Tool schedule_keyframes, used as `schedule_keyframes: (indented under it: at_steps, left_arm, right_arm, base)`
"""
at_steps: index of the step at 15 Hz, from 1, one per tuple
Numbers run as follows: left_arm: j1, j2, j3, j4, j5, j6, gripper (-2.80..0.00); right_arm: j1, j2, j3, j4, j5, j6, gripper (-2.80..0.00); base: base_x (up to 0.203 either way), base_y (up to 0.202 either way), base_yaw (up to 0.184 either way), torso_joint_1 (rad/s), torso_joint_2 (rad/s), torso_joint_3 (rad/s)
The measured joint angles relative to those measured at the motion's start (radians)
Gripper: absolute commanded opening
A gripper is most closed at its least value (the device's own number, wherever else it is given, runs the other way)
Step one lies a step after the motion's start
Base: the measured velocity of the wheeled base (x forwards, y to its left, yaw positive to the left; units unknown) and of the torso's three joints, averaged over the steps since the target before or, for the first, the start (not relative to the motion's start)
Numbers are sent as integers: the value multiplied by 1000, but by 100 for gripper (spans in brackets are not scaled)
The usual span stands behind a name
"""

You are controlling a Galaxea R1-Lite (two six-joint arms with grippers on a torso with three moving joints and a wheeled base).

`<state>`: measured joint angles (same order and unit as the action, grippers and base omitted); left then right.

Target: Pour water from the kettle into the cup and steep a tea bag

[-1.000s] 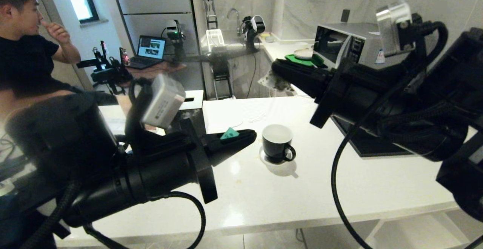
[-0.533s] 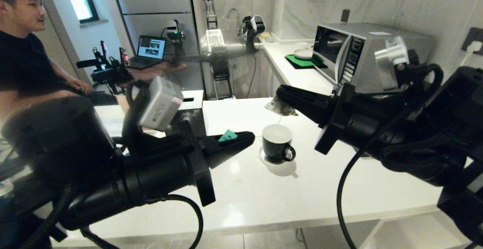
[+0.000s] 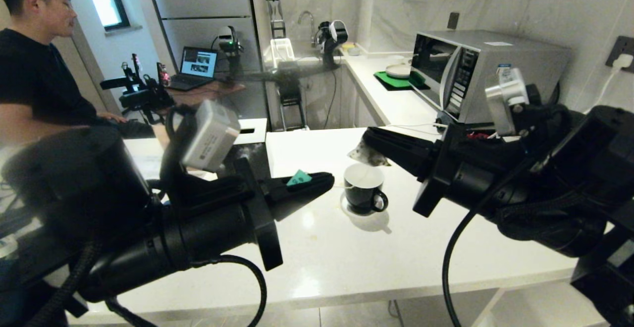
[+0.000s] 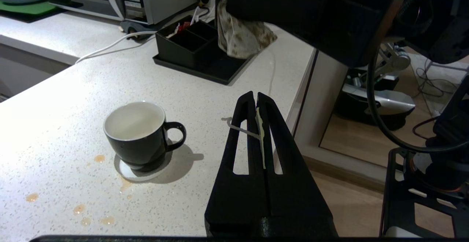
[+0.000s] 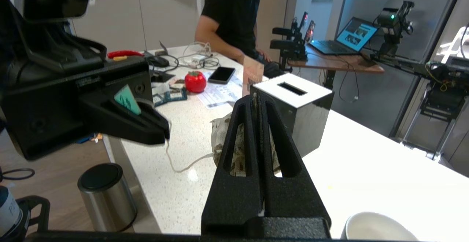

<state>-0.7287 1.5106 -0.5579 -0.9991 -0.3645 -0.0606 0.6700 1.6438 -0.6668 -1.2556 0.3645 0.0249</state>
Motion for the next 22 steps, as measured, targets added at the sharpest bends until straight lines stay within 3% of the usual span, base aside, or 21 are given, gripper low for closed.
schedule_keyframes:
  at_steps: [7,22]
  left_arm:
    - [0,4,-9,0,0,-2,-280]
    - [23,57,-98,-17,11,-1,-280]
  right_arm:
    - [1,17,86,-114,7,17,-280]
    - [1,37,94,-116,33,17,-280]
  base:
    - [0,0,0,0,0,0]
    - [0,0,0,0,0,0]
